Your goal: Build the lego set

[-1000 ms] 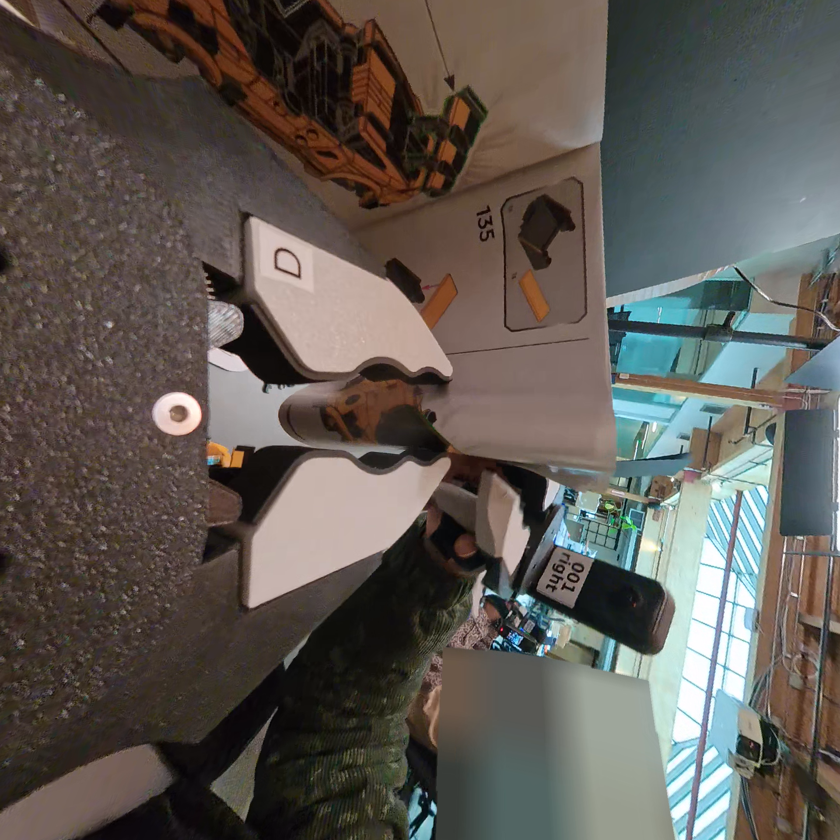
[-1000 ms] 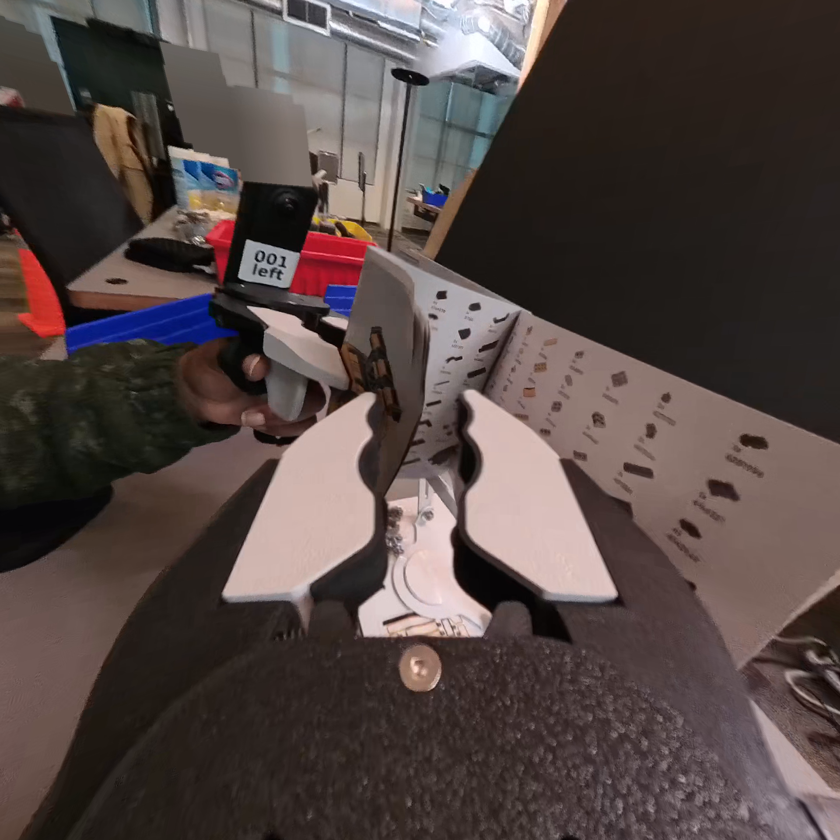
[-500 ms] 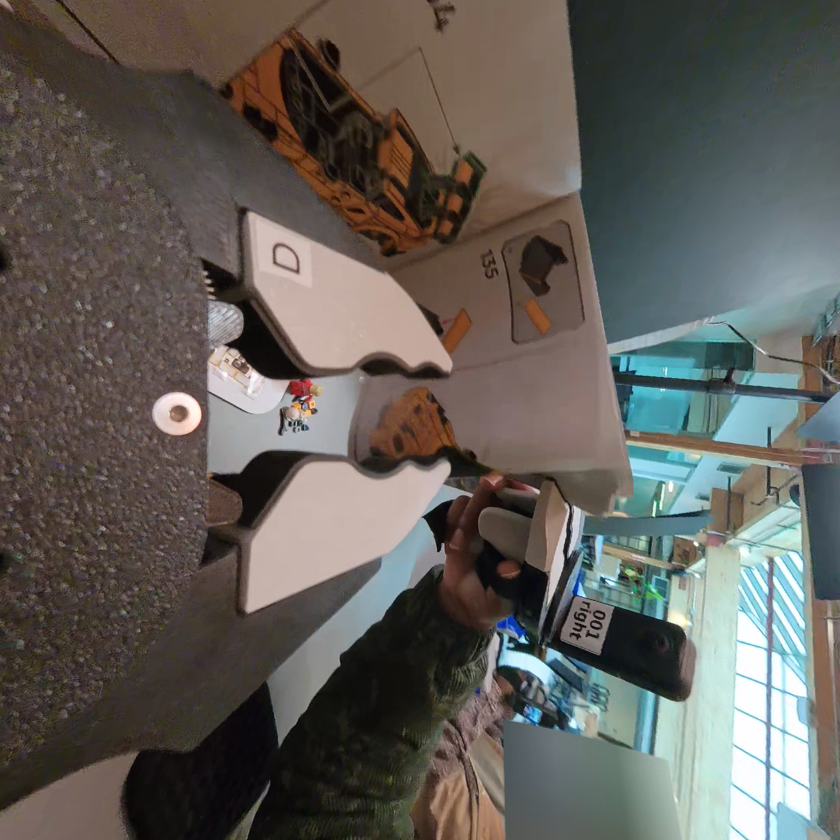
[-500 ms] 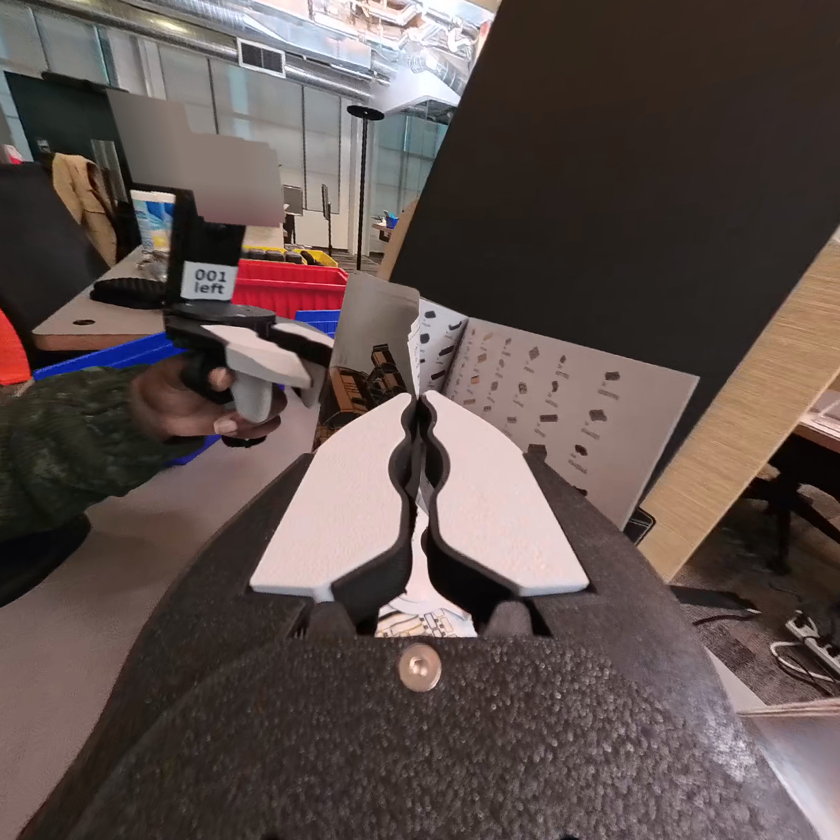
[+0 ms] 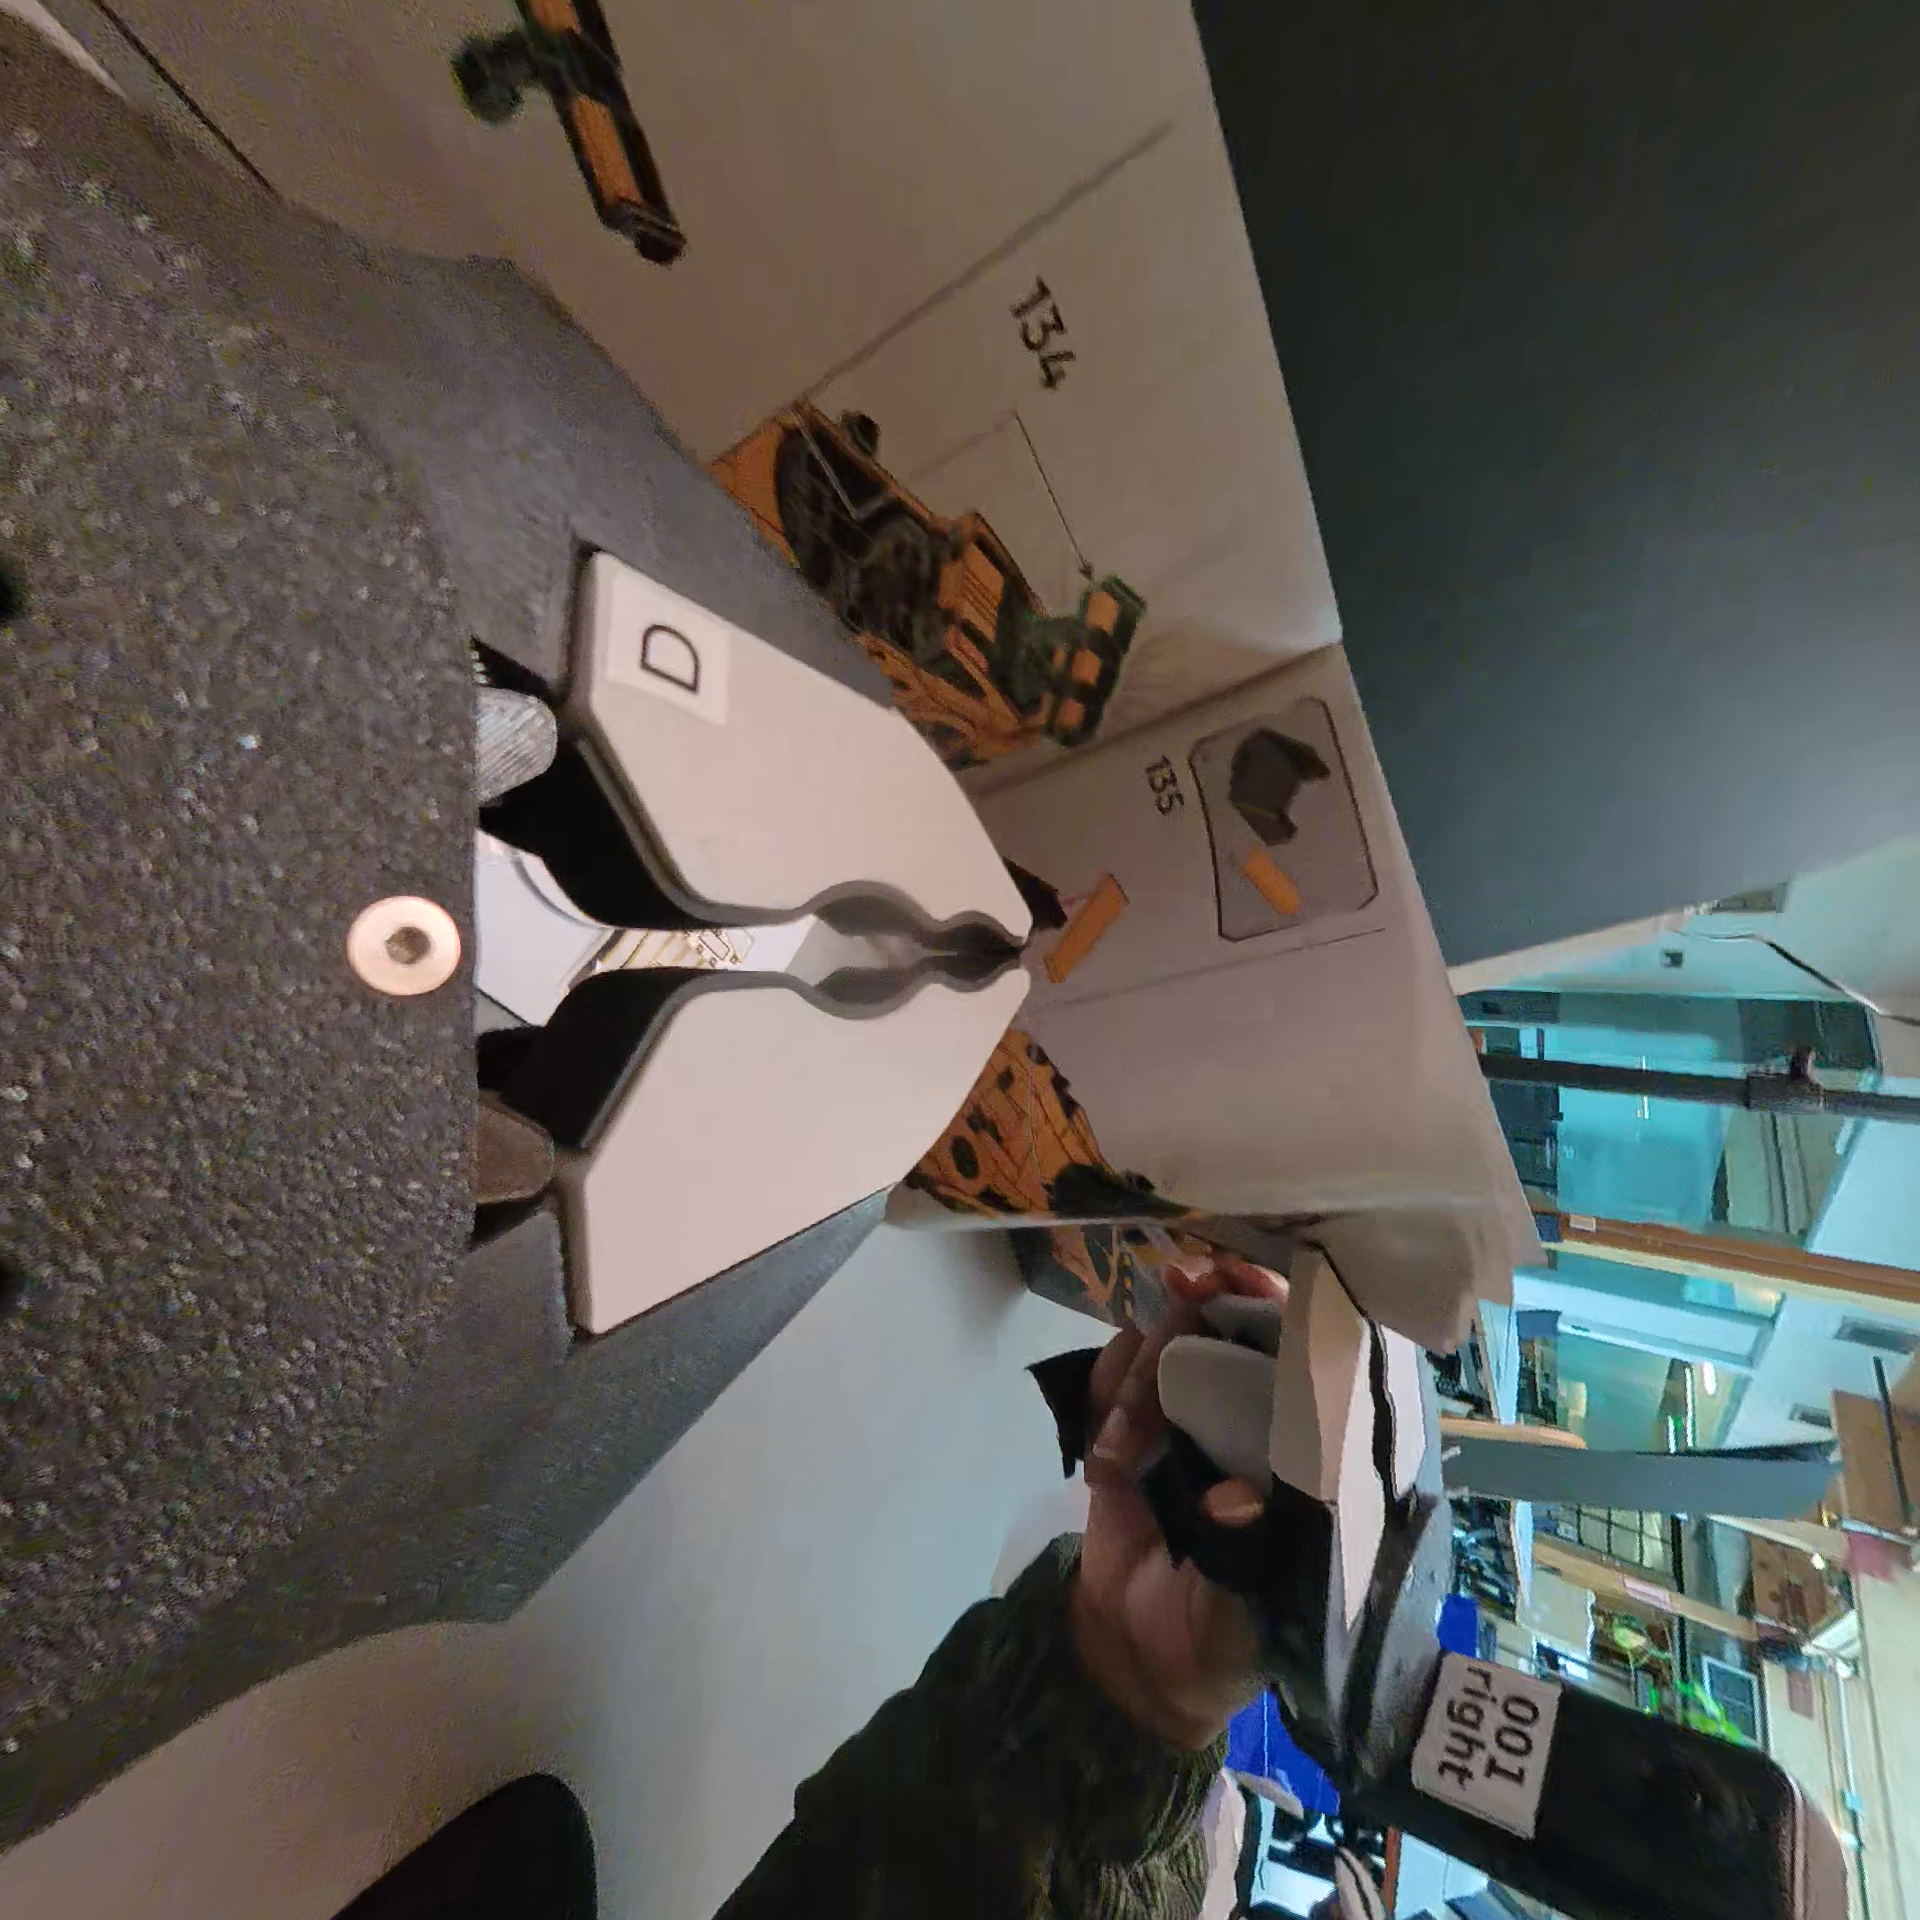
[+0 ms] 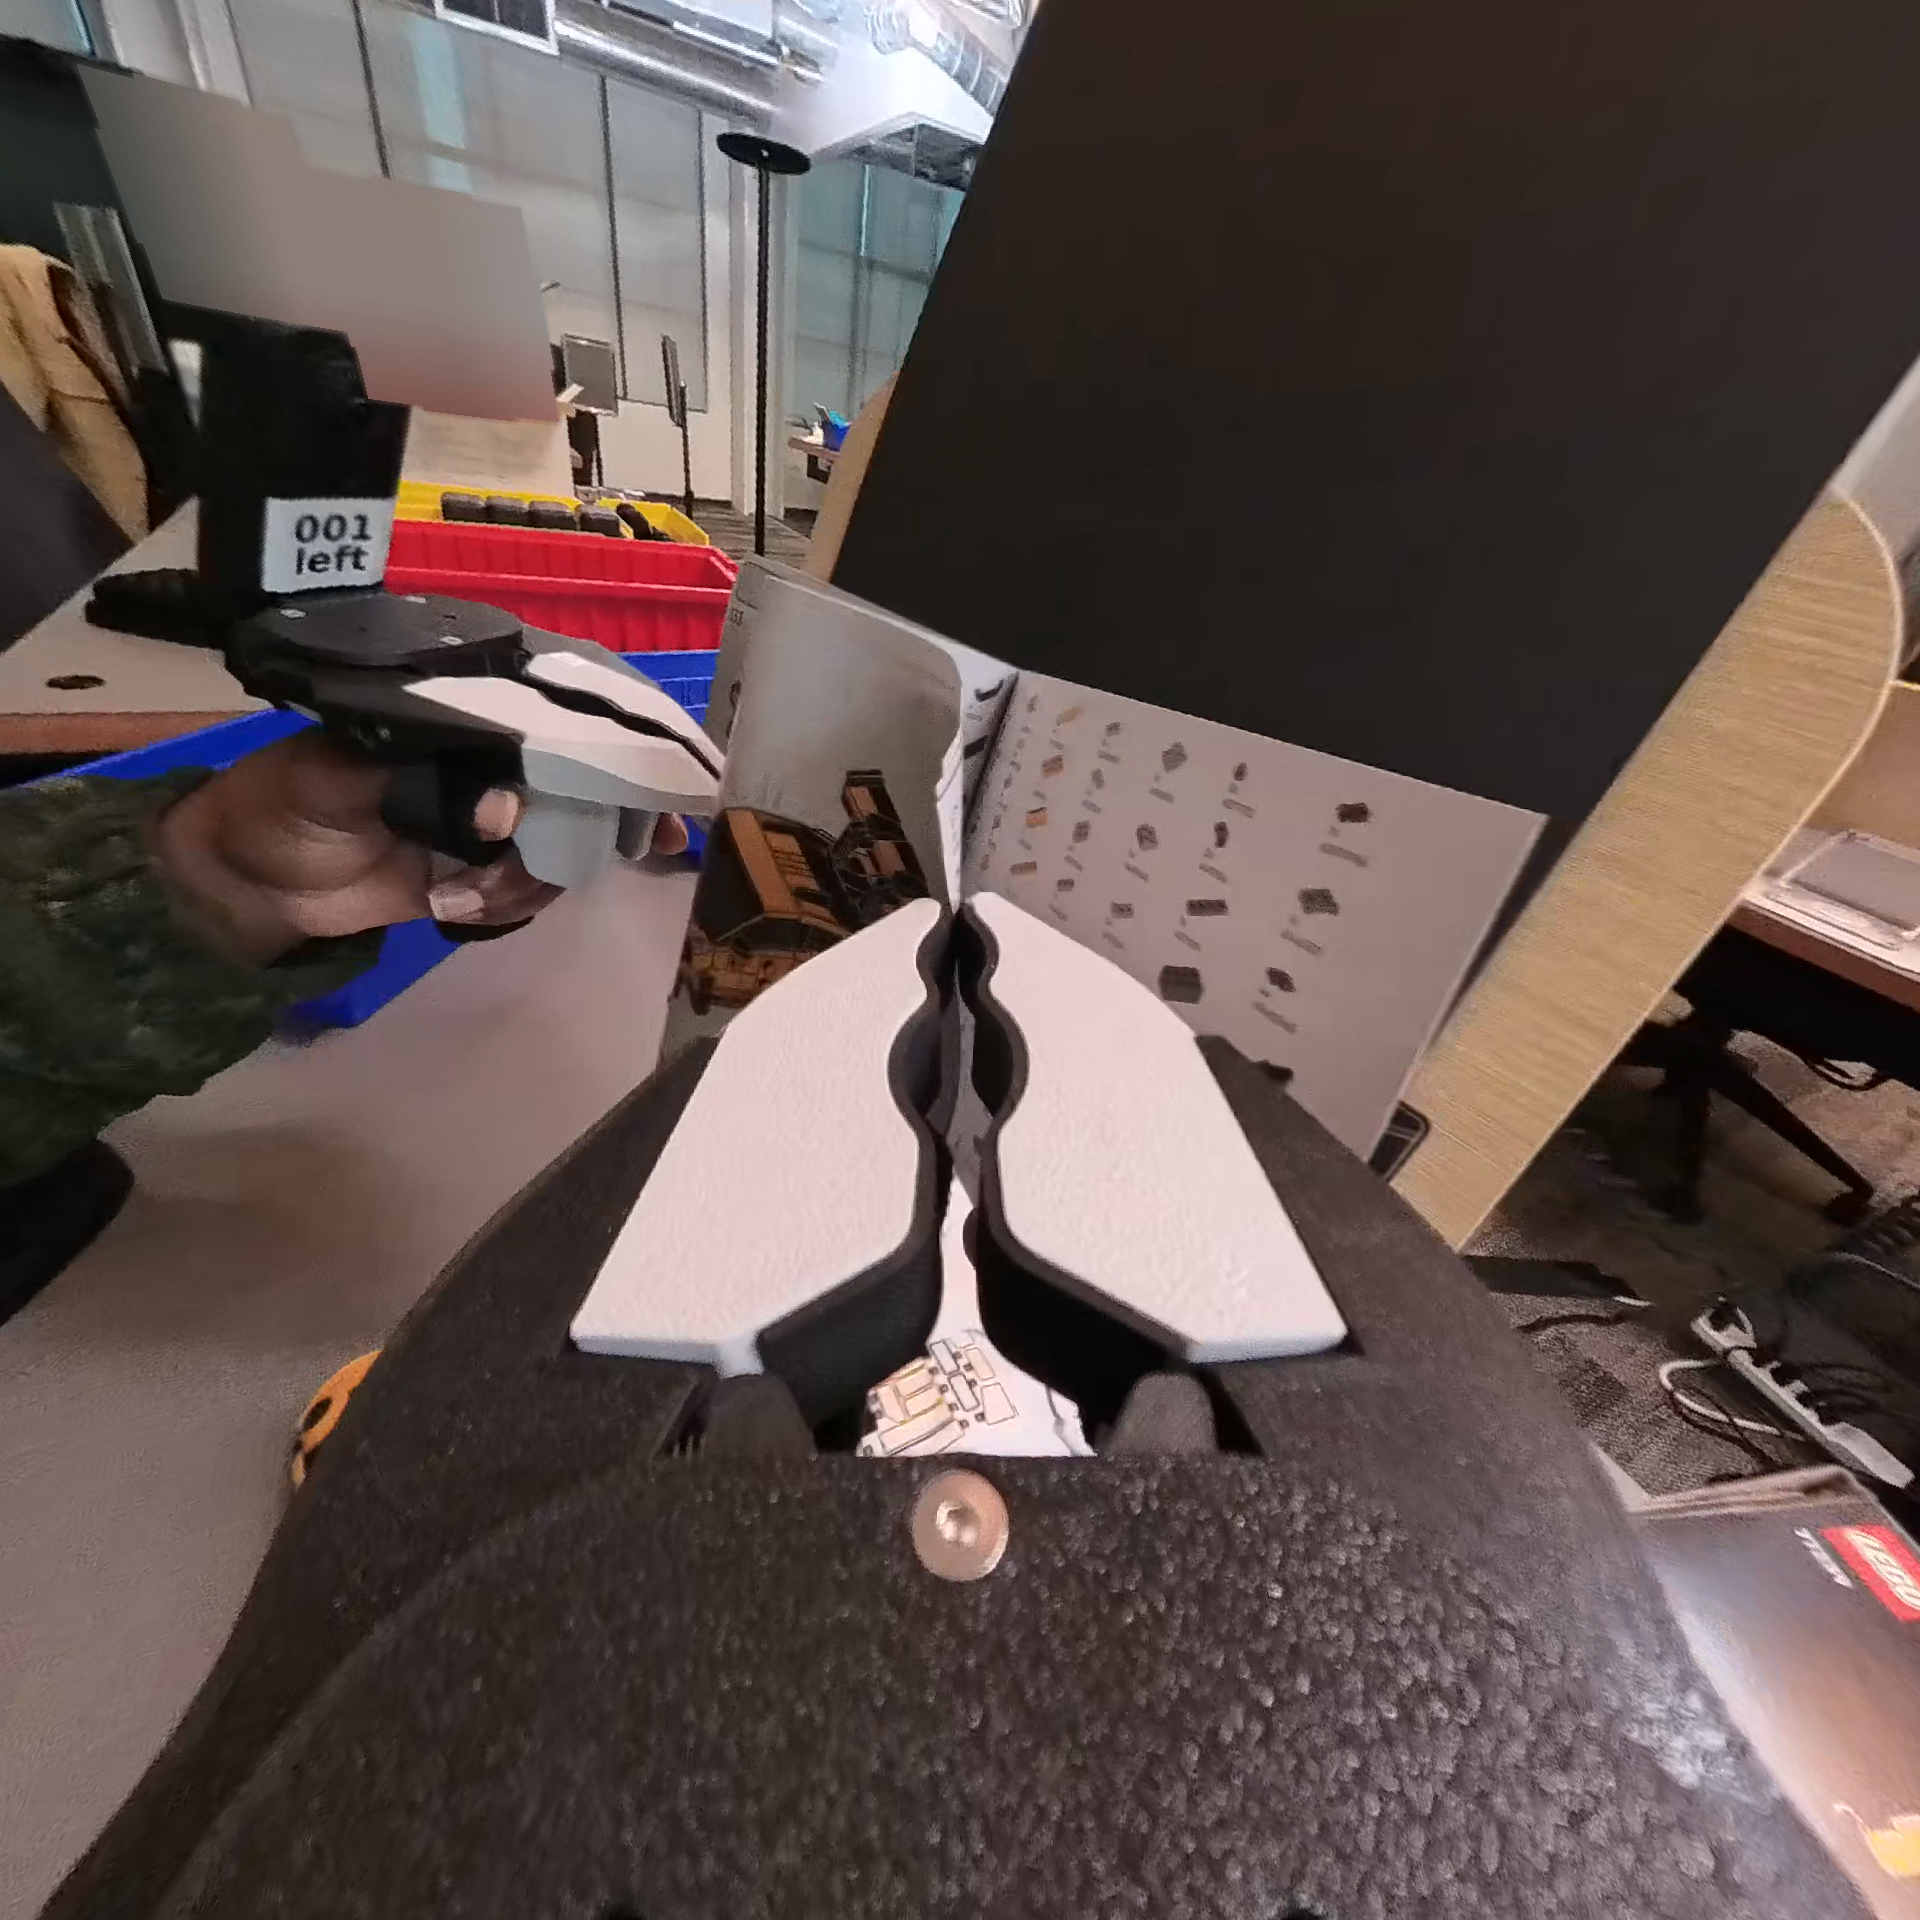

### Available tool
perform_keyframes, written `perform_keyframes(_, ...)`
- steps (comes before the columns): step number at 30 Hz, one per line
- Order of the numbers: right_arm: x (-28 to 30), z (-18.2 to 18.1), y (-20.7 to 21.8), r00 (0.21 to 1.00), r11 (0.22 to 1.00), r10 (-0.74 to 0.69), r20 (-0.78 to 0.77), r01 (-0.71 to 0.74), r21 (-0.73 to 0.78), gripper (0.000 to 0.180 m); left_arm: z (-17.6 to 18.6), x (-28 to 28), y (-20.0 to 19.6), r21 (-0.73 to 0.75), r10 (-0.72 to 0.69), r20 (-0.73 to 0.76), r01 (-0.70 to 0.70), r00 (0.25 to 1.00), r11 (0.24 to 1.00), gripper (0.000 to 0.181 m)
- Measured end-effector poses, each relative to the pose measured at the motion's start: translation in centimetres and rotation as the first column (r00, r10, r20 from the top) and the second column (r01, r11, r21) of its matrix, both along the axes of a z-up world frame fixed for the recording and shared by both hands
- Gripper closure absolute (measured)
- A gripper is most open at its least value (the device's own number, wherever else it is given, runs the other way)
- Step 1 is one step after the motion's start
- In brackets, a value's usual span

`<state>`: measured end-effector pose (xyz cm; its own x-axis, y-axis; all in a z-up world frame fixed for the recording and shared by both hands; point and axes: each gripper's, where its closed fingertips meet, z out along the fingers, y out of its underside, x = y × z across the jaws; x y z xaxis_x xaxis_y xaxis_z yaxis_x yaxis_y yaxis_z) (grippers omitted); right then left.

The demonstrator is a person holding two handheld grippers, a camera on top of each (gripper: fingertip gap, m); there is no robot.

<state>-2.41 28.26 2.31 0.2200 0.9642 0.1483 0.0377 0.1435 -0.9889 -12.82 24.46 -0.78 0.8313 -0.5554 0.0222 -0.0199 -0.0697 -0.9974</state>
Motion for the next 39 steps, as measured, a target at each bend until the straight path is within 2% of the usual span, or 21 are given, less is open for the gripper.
perform_keyframes(2, -0.1, 0.0, -0.1, 1.0, 1.0, -0.002, 0.0, 0.002, 0.003, 0.18, 0.2, 0.0, -0.2, 0.003, 0.0, 0.032, 0.0, 0.999, 1.0, 0.177)
perform_keyframes(5, -1.0, -0.4, -0.8, 1.0, 1.0, 0.019, 0.014, -0.019, 0.008, 0.18, 0.7, 2.1, -0.3, 0.008, -0.037, 0.044, 0.037, 0.998, 0.999, 0.129)
perform_keyframes(6, -1.4, -0.5, -1.1, 0.999, 1.0, 0.027, 0.018, -0.027, 0.011, 0.18, 0.6, 2.9, -0.1, 0.002, -0.04, 0.031, 0.04, 0.999, 0.999, 0.121)
perform_keyframes(7, -1.7, -0.6, -1.3, 0.999, 0.999, 0.032, 0.021, -0.032, 0.015, 0.18, 0.4, 3.6, 0.2, -0.005, -0.041, 0.011, 0.041, 0.999, 0.999, 0.127)
perform_keyframes(8, -2.0, -0.7, -1.5, 0.999, 0.999, 0.033, 0.028, -0.034, 0.021, 0.18, 0.1, 3.7, 0.5, -0.007, -0.018, -0.028, 0.018, 0.999, 1.0, 0.153)
perform_keyframes(9, -2.1, -0.9, -1.6, 0.999, 0.999, 0.03, 0.041, -0.031, 0.03, 0.18, 0.0, 3.4, 0.9, 0.007, 0.024, -0.07, -0.023, 0.997, 1.0, 0.166)
perform_keyframes(11, -1.9, -1.0, -1.3, 0.999, 0.999, 0.008, 0.054, -0.01, 0.044, 0.18, 0.0, 2.8, 0.9, 0.02, 0.049, -0.1, -0.048, 0.994, 0.999, 0.17)
perform_keyframes(16, -0.3, -1.1, 0.6, 0.997, 0.998, -0.063, 0.051, 0.062, 0.015, 0.18, 0.1, 0.0, 0.4, 0.001, 0.085, -0.038, -0.085, 0.996, 0.996, 0.175)
perform_keyframes(19, 1.5, -0.8, 3.3, 0.974, 0.975, -0.22, 0.059, 0.22, 0.021, 0.18, 0.1, -2.1, 0.4, -0.009, 0.127, -0.011, -0.127, 0.992, 0.992, 0.175)
perform_keyframes(21, 3.9, -0.9, 6.2, 0.911, 0.916, -0.4, 0.097, 0.4, 0.025, 0.18, -0.1, -2.8, 0.4, -0.021, 0.131, 0.007, -0.13, 0.991, 0.991, 0.175)
perform_keyframes(23, 7.4, -0.9, 8.5, 0.784, 0.793, -0.601, 0.157, 0.609, -0.007, 0.177, -0.1, -3.1, 0.3, -0.034, 0.118, 0.037, -0.117, 0.992, 0.993, 0.174)
perform_keyframes(24, 9.0, 0.1, 8.4, 0.73, 0.738, -0.666, 0.152, 0.675, -0.008, 0.17, -0.2, -3.1, 0.3, -0.035, 0.113, 0.045, -0.112, 0.993, 0.993, 0.174)
perform_keyframes(25, 9.8, 1.9, 7.2, 0.716, 0.719, -0.692, 0.09, 0.694, 0.014, 0.166, -0.2, -3.1, 0.2, -0.032, 0.105, 0.049, -0.103, 0.993, 0.994, 0.174)
perform_keyframes(27, 9.2, 5.7, 2.8, 0.759, 0.756, -0.649, -0.055, 0.651, 0.071, 0.176, -0.1, -2.9, 0.1, -0.022, 0.089, 0.055, -0.088, 0.995, 0.996, 0.173)
perform_keyframes(28, 7.3, 6.6, 0.0, 0.824, 0.82, -0.561, -0.078, 0.566, 0.085, 0.177, 0.0, -2.7, 0.1, -0.018, 0.077, 0.061, -0.076, 0.995, 0.997, 0.173)
perform_keyframes(30, 2.1, 6.0, -5.7, 0.954, 0.951, -0.3, -0.025, 0.301, 0.072, 0.17, 0.3, -2.2, 0.1, -0.013, 0.051, 0.074, -0.051, 0.996, 0.999, 0.171)
perform_keyframes(31, -0.4, 4.8, -7.4, 0.979, 0.978, -0.2, 0.039, 0.198, 0.059, 0.162, 0.5, -2.0, 0.0, -0.011, 0.04, 0.078, -0.039, 0.996, 0.999, 0.17)
perform_keyframes(33, -3.9, 2.3, -7.3, 0.978, 0.982, -0.163, 0.131, 0.148, 0.117, 0.149, 0.8, -1.6, -0.1, -0.008, 0.023, 0.084, -0.023, 0.996, 1.0, 0.169)
perform_keyframes(34, -5.1, 1.6, -6.3, 0.976, 0.975, -0.165, 0.14, 0.14, 0.174, 0.149, 1.0, -1.6, -0.3, -0.007, 0.021, 0.089, -0.021, 0.996, 1.0, 0.169)
perform_keyframes(36, -7.0, 0.7, -4.7, 0.991, 0.968, -0.075, 0.115, 0.045, 0.246, 0.155, 1.5, -2.4, -0.5, 0.002, 0.045, 0.093, -0.045, 0.995, 0.999, 0.168)
perform_keyframes(39, -8.6, 0.2, -2.2, 0.995, 0.988, 0.015, 0.098, -0.029, 0.149, 0.154, 1.1, -4.5, -0.7, -0.032, 0.075, 0.088, -0.073, 0.993, 0.997, 0.166)
